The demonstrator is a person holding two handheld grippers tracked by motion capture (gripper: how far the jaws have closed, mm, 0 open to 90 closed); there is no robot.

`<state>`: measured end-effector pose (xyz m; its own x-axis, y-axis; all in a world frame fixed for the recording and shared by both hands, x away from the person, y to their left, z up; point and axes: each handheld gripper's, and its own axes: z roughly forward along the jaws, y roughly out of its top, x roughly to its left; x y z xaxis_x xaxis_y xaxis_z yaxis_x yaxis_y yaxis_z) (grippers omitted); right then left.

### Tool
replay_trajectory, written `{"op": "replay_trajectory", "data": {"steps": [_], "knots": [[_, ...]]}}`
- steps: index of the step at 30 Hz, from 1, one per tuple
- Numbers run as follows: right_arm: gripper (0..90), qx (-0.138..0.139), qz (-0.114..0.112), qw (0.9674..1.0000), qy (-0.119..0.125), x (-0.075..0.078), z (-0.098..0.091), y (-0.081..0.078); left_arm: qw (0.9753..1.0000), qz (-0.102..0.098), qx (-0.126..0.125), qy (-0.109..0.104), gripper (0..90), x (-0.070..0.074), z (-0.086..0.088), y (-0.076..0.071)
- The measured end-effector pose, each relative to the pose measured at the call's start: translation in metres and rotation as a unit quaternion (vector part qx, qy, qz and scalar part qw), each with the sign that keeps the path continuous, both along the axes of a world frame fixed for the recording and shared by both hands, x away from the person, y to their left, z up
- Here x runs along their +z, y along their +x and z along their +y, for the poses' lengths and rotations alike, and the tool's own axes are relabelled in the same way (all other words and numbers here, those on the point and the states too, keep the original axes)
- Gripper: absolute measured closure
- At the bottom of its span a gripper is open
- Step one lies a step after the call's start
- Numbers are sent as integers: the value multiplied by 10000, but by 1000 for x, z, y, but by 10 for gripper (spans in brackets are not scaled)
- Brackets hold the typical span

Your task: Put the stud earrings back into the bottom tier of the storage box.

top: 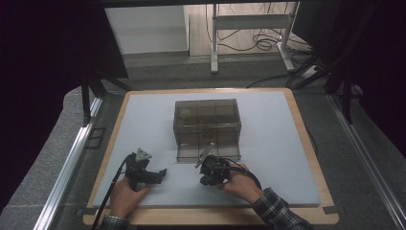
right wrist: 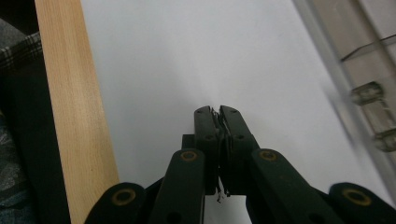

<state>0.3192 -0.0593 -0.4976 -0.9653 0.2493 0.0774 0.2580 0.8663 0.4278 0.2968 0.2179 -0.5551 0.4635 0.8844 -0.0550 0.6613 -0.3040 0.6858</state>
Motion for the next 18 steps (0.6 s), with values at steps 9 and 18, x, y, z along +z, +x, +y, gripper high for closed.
{"op": "replay_trajectory", "data": {"steps": [9,18], "knots": [[852,-176,-128,9997,140,13,-8,14,10000,-13,22,-26,0,0,0,0],[851,-551,-358,9972,354,31,-18,34,10000,-23,10,-9,0,0,0,0]]}}
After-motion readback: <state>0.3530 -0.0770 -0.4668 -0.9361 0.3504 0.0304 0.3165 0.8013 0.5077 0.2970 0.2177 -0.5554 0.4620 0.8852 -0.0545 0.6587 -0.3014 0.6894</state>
